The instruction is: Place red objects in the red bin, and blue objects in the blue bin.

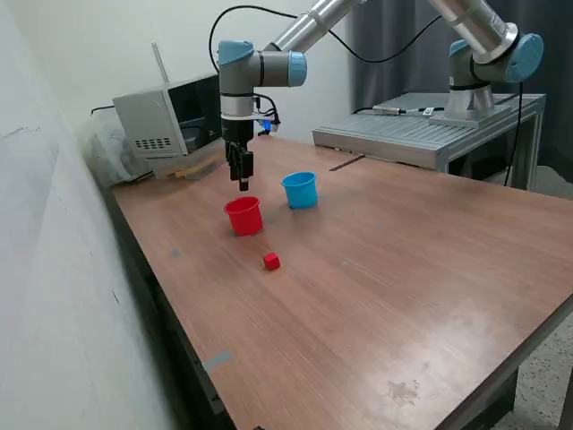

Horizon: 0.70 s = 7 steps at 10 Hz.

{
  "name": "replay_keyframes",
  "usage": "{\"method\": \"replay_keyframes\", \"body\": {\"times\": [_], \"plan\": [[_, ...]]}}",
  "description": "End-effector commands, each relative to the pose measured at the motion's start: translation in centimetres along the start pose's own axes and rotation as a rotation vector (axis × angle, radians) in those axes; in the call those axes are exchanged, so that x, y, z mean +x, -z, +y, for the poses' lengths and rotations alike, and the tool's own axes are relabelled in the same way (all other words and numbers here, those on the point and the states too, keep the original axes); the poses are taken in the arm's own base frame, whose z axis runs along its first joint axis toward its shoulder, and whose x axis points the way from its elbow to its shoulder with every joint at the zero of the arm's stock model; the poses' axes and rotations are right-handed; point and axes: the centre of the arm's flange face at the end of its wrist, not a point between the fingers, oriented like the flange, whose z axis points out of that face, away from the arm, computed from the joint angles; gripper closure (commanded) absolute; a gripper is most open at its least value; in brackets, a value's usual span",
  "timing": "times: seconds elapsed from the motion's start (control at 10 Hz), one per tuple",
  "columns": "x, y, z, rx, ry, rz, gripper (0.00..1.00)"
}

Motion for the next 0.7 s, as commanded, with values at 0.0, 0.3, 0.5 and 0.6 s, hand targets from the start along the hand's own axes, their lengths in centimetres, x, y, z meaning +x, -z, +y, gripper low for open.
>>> {"method": "replay_keyframes", "body": {"times": [0.0,0.3,0.5,0.6], "plan": [[0.5,2.0,-0.5,-0.010,0.028,0.002,0.00],[4.8,12.7,-4.0,-0.055,0.087,0.022,0.00],[9.0,19.9,-7.1,-0.079,0.150,0.039,0.00],[11.2,23.5,-8.7,-0.088,0.188,0.049,0.00]]}}
